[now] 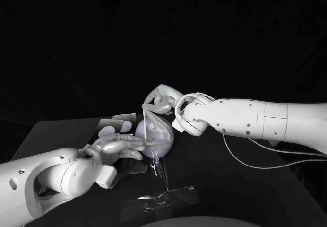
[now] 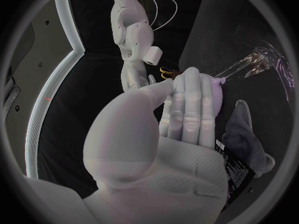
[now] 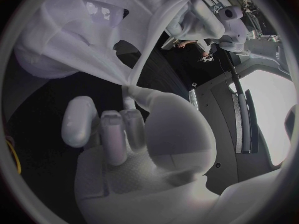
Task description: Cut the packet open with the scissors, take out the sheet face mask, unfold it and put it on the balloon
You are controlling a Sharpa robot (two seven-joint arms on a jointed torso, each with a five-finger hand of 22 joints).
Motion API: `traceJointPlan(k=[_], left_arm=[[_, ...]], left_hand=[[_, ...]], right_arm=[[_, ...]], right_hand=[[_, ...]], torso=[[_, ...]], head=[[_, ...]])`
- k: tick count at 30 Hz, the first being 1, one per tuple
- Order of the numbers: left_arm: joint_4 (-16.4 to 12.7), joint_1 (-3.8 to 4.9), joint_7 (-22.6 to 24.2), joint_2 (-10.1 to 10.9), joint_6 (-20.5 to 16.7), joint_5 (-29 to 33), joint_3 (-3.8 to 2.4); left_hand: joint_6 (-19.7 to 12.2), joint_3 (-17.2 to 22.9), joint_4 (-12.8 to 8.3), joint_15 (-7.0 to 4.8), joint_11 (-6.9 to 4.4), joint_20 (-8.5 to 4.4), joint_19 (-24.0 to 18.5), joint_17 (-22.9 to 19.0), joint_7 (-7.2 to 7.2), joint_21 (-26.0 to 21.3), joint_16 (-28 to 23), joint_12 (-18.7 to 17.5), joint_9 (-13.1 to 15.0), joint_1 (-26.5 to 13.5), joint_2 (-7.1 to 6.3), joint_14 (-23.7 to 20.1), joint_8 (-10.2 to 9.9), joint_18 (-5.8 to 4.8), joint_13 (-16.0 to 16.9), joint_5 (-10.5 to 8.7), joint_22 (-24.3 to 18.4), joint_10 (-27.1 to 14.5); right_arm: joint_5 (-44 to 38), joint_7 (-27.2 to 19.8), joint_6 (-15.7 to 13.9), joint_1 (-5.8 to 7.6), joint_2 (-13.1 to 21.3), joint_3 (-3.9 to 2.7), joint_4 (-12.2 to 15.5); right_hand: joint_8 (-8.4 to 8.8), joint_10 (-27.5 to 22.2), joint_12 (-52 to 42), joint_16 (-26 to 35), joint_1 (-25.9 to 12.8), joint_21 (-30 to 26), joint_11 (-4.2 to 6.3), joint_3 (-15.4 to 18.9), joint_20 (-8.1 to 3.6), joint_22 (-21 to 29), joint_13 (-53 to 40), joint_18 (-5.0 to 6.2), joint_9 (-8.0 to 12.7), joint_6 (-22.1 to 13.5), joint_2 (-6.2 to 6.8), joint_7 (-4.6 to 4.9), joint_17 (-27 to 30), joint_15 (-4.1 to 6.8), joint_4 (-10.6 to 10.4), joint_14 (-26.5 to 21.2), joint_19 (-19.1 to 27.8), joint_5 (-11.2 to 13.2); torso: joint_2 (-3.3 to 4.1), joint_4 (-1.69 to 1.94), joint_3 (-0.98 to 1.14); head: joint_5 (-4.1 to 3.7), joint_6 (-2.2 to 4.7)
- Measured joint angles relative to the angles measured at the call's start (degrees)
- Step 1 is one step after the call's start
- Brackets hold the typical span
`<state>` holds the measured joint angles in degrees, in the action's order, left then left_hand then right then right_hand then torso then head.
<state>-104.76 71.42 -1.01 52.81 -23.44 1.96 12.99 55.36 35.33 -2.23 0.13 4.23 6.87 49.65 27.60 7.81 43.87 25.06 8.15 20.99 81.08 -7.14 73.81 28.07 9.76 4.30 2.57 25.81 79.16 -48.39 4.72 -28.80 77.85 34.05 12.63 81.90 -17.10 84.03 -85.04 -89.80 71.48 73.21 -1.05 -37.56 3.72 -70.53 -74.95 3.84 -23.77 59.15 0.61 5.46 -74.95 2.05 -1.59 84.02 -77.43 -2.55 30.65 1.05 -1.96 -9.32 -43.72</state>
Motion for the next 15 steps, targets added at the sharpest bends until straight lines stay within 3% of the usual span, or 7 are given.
traceJointPlan(k=[12, 15], left_arm=[[1.5, 0.0, -4.6, 0.2, -0.7, -2.6, 0.03], [1.8, 0.0, -5.3, 0.2, -0.9, -3.1, 0.03]], left_hand=[[0.0, 0.2, -0.2, 0.12, 0.08, 0.0, 0.0, 0.1, 0.0, 0.0, 0.0, 0.2, 0.0, 0.1, 0.11, 0.1, -0.2, -0.05, 0.0, -0.06, 0.0, 0.1], [0.0, 0.2, -0.2, 0.12, 0.08, 0.0, 0.0, 0.2, -0.01, 0.0, 0.0, 0.2, 0.0, 0.1, 0.12, 0.1, -0.2, -0.05, 0.0, -0.07, 0.0, 0.1]], right_arm=[[-0.6, 1.2, 1.0, -0.49, -1.1, 0.02, -1.1], [-0.9, 1.4, 1.0, -0.64, -1.3, 0.02, -1.3]], right_hand=[[0.06, 0.0, 0.0, 0.1, 0.0, -0.4, 0.0, 0.0, 0.0, 0.2, 0.0, 0.0, 0.1, 0.1, 0.01, 0.13, 0.0, -0.01, 0.0, 0.0, 0.0, -0.2], [0.06, 0.0, 0.4, 0.2, 0.0, -0.4, -0.01, 0.0, 0.0, 0.2, 0.0, 0.57, 0.1, 0.1, 0.01, 0.13, 0.0, -0.01, 0.0, 0.0, 0.0, -0.2]], torso=[[0.0, -0.08, 0.07], [-0.01, -0.08, 0.07]], head=[[0.77, -0.43], [0.89, -0.56]])
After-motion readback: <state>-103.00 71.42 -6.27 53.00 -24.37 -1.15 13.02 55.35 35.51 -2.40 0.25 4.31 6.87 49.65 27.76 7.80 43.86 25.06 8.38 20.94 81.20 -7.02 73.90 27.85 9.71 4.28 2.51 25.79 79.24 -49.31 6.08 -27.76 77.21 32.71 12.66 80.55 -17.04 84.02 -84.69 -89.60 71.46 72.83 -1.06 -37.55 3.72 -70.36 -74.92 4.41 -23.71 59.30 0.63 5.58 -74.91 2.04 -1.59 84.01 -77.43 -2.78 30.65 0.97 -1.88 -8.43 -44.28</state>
